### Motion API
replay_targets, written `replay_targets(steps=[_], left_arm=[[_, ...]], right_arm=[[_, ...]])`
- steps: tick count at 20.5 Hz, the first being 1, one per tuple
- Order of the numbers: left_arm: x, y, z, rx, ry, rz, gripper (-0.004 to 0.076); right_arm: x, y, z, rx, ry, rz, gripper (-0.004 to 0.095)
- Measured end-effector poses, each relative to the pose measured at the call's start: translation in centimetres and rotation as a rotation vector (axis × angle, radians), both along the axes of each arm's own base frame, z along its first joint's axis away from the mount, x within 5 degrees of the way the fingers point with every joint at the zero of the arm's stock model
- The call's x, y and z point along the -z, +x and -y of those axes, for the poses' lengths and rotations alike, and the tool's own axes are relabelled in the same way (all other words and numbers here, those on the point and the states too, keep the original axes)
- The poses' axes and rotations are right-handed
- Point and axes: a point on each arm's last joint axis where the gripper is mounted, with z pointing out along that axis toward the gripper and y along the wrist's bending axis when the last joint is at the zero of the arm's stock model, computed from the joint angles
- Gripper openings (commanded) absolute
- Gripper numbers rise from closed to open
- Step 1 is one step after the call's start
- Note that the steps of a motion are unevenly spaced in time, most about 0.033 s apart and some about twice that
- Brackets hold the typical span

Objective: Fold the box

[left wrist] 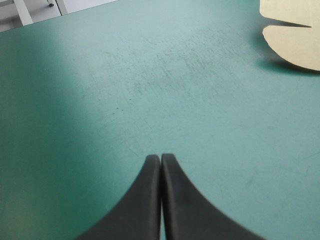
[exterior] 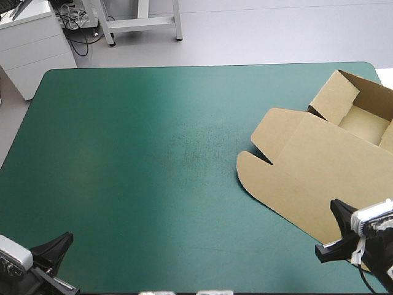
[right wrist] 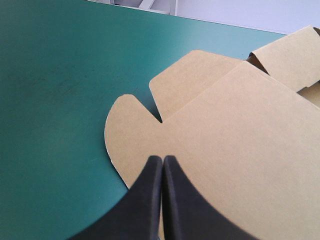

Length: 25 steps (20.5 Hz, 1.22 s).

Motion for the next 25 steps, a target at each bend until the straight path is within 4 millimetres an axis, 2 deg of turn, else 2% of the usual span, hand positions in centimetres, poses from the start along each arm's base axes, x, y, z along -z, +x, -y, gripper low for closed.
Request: replay_targets(steps=[4, 11, 14, 25], left_arm=[[1.5, -0.4, 0.0, 0.013, -0.040, 0.035, -0.0032], [3.6, -0.4, 0.2, 0.019, -0.062, 0.045, -0.0032], [4.5, 0.0, 0.3, 0.019, -0.052, 0.015, -0.0032], [4.8, 0.2, 0.4, 0.021, -0.060, 0.017, -0.0032]], right_arm=[[3.0, -1.6, 0.3, 0.014, -0.017, 0.029, -0.0018], [6.2, -3.7, 0.6, 0.035, -0.024, 0.110, -0.0018], [7.6, -3.6, 0.6, 0.047, -0.010, 0.092, -0.0018], [8.0, -3.4, 0.7, 0.059, 0.007, 0.070, -0.0018]])
